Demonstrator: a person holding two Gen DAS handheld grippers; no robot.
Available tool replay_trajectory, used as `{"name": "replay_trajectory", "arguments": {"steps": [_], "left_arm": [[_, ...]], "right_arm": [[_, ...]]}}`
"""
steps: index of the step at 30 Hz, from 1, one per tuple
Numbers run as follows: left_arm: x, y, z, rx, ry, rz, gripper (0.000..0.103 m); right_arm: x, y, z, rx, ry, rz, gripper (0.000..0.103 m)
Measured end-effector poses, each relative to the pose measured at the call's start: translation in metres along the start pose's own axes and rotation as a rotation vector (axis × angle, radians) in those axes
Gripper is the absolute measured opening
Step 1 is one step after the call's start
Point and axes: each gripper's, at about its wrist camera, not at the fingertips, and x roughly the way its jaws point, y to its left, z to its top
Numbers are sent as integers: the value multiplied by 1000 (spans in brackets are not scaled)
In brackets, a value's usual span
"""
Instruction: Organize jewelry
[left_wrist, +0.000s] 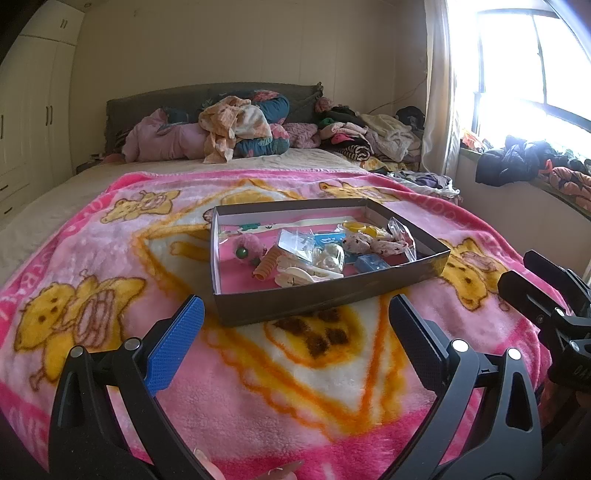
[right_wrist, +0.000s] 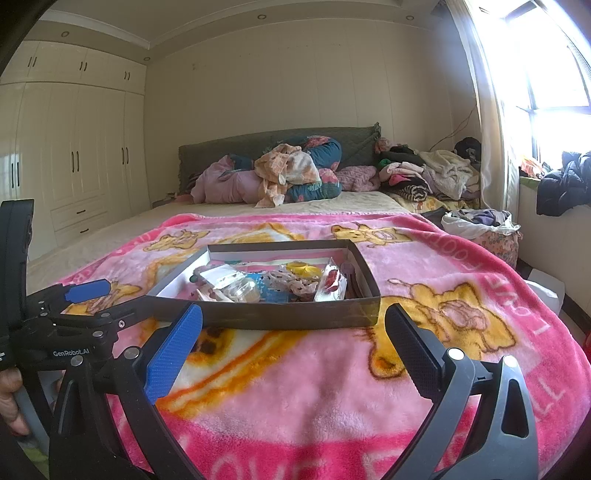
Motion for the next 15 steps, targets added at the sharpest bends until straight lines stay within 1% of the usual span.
{"name": "replay_trajectory", "arguments": {"steps": [15], "left_arm": [[0,3,-2,3,8,-5,91]], "right_arm": [[-1,0,0,1,-3,0,97]]}}
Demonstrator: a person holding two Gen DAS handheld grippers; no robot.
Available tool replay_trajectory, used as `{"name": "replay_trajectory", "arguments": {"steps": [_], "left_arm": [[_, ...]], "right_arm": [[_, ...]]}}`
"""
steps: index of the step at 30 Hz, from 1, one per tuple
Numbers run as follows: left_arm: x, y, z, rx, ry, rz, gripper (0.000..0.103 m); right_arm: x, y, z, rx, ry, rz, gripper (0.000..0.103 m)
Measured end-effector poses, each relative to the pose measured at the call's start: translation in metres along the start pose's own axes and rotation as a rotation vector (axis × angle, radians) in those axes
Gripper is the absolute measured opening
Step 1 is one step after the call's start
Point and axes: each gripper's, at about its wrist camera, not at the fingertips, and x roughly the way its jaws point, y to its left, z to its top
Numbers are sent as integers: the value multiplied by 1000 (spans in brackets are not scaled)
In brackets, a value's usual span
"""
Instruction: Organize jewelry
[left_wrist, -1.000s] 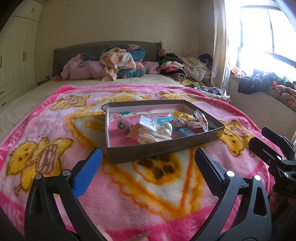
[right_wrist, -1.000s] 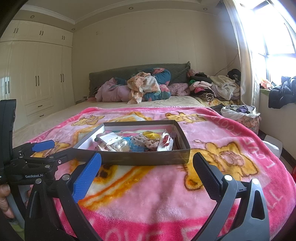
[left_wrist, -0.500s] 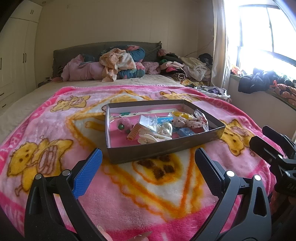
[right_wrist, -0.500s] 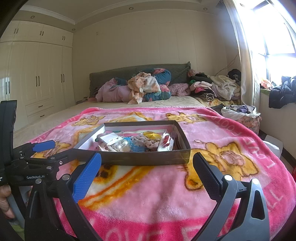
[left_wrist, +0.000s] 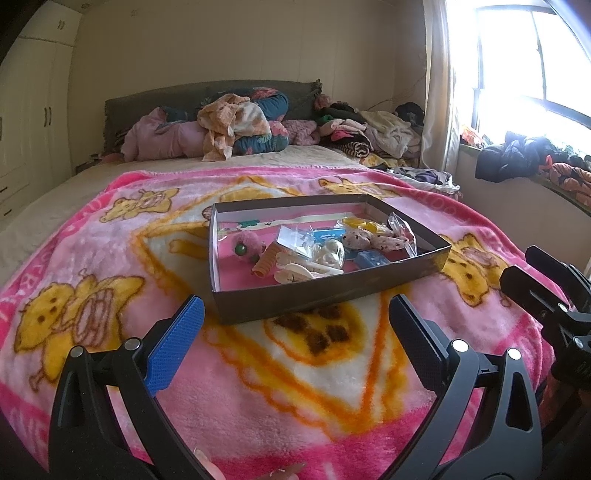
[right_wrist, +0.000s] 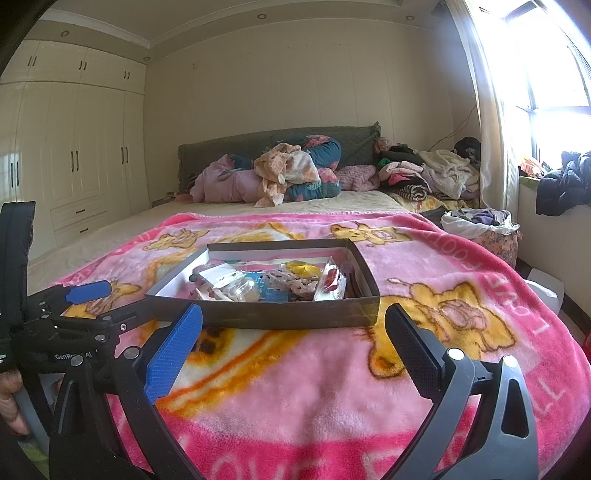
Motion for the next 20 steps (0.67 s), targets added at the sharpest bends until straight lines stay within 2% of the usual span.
{"name": "replay_trajectory", "arguments": {"steps": [11,15,18,20], "left_arm": [[-5,6,-4,2,0,-25,92],[2,23,-2,-36,31,-23,92],[17,49,2,-85,75,22,92],[33,84,7,-137,111,92,92]], "right_arm": [[-1,-1,1,1,-4,-2,97],[-1,-15,6,61,1,-5,97],[12,-47,18,99,28,-95,97],[25,-77,27,133,75,-168,97]]}}
